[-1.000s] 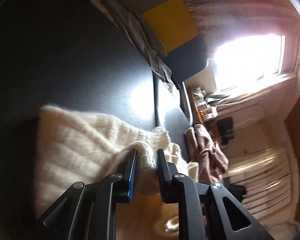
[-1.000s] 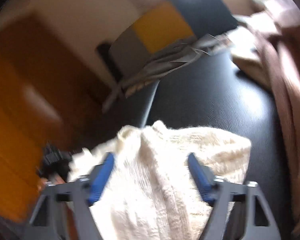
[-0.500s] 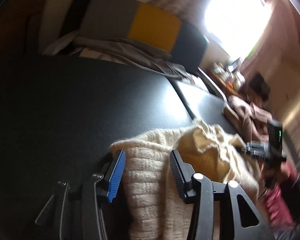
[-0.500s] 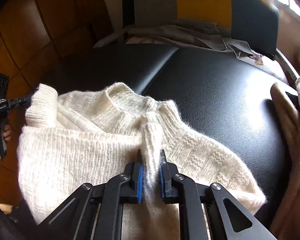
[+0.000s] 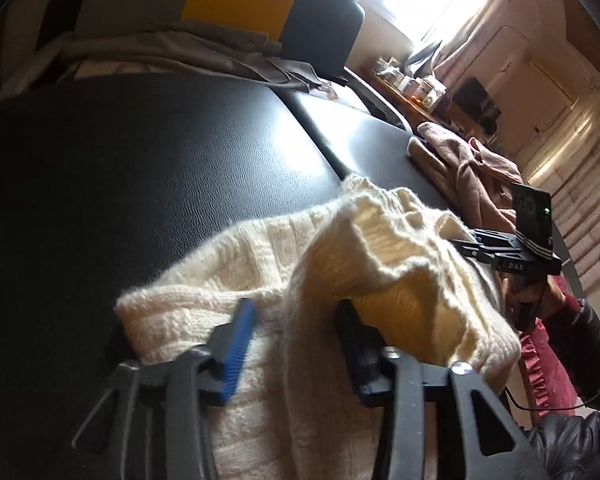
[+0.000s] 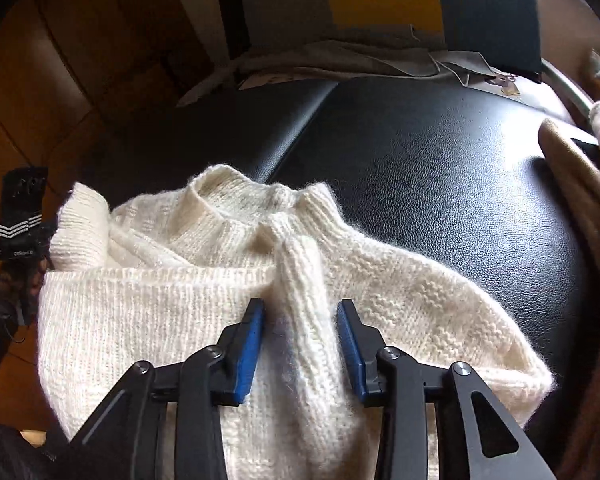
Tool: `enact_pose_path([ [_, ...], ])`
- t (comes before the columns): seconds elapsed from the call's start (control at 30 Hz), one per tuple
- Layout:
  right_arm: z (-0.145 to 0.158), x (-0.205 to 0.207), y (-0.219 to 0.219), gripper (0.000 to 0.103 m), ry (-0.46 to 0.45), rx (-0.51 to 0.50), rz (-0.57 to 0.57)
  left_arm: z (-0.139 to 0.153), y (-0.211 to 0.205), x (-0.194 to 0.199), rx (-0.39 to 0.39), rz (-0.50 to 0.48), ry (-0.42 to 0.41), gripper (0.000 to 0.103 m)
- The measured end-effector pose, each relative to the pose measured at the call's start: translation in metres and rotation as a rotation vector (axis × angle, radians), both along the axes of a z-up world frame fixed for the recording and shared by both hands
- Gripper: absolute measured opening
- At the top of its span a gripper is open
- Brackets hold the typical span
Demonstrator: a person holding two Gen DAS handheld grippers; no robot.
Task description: Fold clothes
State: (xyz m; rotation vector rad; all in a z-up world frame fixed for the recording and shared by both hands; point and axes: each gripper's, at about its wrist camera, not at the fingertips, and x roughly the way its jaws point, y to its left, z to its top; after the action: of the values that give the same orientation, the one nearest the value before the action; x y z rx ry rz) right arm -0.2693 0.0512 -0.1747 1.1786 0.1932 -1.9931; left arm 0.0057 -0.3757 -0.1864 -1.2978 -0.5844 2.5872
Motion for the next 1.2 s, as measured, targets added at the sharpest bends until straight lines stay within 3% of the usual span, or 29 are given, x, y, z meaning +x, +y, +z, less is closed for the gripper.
enact_pose_path([
  [0.03, 0.001, 0.002, -0.001, 0.037, 0.014, 0.004, 0.002, 0.004, 0.001, 0.002, 0.003, 0.014, 0.017, 0.005],
  [0.17, 0.012, 0.015, -0.006, 0.011, 0.084, 0.035, 0.008, 0.021, 0.003, 0.017, 0.041, 0.074, 0.090, 0.005],
  [0.47, 0.054, 0.033, 0.018, 0.011, 0.204, -0.004, -0.048, 0.042, -0.018, 0.061, 0.128, 0.226, 0.172, 0.004],
  [0.7, 0.069, 0.006, 0.054, 0.011, 0.245, -0.005, -0.215, 0.050, -0.046, 0.056, 0.179, 0.353, 0.215, 0.000],
  [0.87, 0.048, -0.024, 0.075, 0.011, 0.183, 0.000, -0.338, 0.025, -0.053, 0.031, 0.164, 0.368, 0.100, 0.000],
  [0.9, 0.041, -0.028, 0.080, 0.011, 0.144, -0.023, -0.353, 0.020, -0.052, 0.027, 0.165, 0.355, 0.079, 0.002],
  [0.93, 0.036, -0.030, 0.083, 0.011, 0.104, -0.060, -0.349, 0.015, -0.050, 0.026, 0.171, 0.332, 0.066, 0.010],
  [0.97, 0.031, -0.029, 0.085, 0.014, 0.065, -0.106, -0.331, 0.010, -0.047, 0.024, 0.178, 0.309, 0.054, 0.019],
  [1.03, 0.023, -0.028, 0.087, 0.019, -0.012, -0.186, -0.287, 0.004, -0.043, 0.022, 0.176, 0.273, 0.036, 0.023],
  [1.17, 0.017, -0.020, 0.082, 0.066, -0.069, -0.240, -0.223, -0.003, -0.040, 0.017, 0.191, 0.239, 0.018, 0.038],
  [1.2, 0.018, -0.018, 0.081, 0.067, -0.068, -0.237, -0.215, -0.002, -0.038, 0.016, 0.174, 0.230, 0.016, 0.042],
])
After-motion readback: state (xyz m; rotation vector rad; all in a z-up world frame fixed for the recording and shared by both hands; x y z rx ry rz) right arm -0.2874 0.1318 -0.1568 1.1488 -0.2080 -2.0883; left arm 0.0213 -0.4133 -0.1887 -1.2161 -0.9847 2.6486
